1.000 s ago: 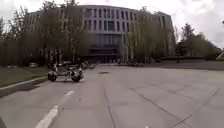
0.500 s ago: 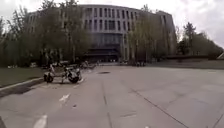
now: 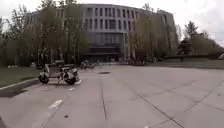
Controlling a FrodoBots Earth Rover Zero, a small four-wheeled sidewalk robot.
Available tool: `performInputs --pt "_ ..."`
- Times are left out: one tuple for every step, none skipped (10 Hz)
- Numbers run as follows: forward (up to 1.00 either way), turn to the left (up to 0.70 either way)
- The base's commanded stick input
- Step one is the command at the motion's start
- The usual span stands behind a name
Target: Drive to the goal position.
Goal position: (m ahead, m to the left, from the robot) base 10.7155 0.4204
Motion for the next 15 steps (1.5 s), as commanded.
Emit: performInputs --pt "0.7 0.0" --pt "0.7 0.0" --pt "0.7 0.0" --pt "0.7 0.0" --pt "0.7 0.0" --pt "0.7 0.0" --pt "0.7 0.0" --pt "0.7 0.0" --pt "0.7 0.0" --pt "0.7 0.0" --pt "0.7 0.0" --pt "0.7 0.0" --pt "0.7 0.0" --pt "0.7 0.0" --pt "0.7 0.0"
